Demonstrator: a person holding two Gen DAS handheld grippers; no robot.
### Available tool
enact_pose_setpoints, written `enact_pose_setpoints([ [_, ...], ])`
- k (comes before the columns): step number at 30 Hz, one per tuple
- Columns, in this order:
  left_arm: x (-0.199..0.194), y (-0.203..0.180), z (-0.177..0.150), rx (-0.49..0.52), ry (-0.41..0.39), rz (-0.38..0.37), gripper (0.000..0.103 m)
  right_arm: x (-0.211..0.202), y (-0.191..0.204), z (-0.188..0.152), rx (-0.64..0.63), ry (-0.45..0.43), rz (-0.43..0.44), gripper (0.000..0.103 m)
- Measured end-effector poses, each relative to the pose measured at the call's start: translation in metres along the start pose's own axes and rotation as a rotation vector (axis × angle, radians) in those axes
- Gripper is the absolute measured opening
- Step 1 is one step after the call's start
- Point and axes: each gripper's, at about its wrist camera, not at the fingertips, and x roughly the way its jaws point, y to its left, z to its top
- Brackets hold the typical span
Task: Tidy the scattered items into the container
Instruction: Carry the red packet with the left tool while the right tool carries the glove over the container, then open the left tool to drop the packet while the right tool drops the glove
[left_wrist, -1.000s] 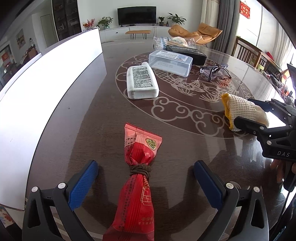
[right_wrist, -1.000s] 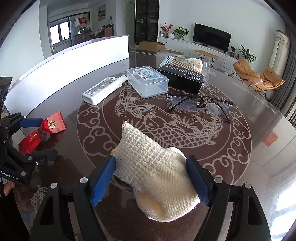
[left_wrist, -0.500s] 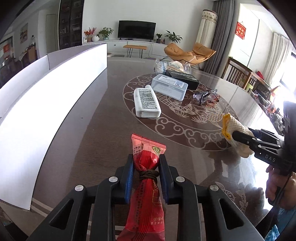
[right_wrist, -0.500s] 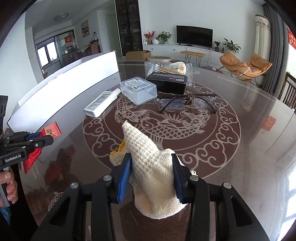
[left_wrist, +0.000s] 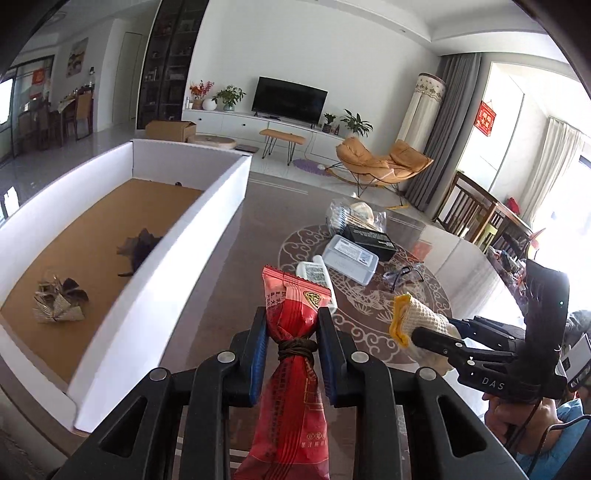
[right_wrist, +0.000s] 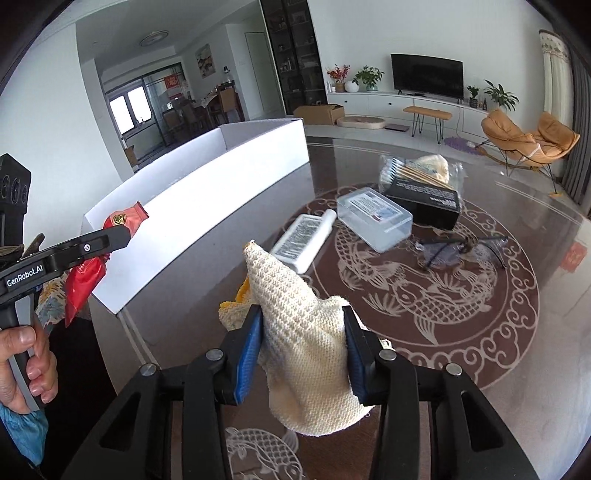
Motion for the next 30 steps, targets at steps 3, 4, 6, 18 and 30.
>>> enact_pose_setpoints([
  [3,-0.011,0.044,0.030,-0.043,-0.032,0.076,0.025,0.017,0.044,0.048,-0.052,-0.034,0.090,0.042],
  [4,-0.013,0.059,0.040,-0.060,-0.045,0.101,0.025,0.024,0.058,0.065,-0.064,-0.043,0.117,0.042],
  [6,-0.015,0.088,0.058,-0.095,-0.060,0.148,0.025,0.041,0.085,0.098,-0.083,-0.055,0.156,0.042],
  [18,0.065,0.207,0.133,-0.238,0.028,0.220,0.025,0.212,0.137,0.238,-0.051,0.050,0.088,0.042],
  [30,0.157,0.257,0.121,-0.403,0.266,0.251,0.099,0.311,0.133,0.249,0.027,0.294,0.054,0.075],
])
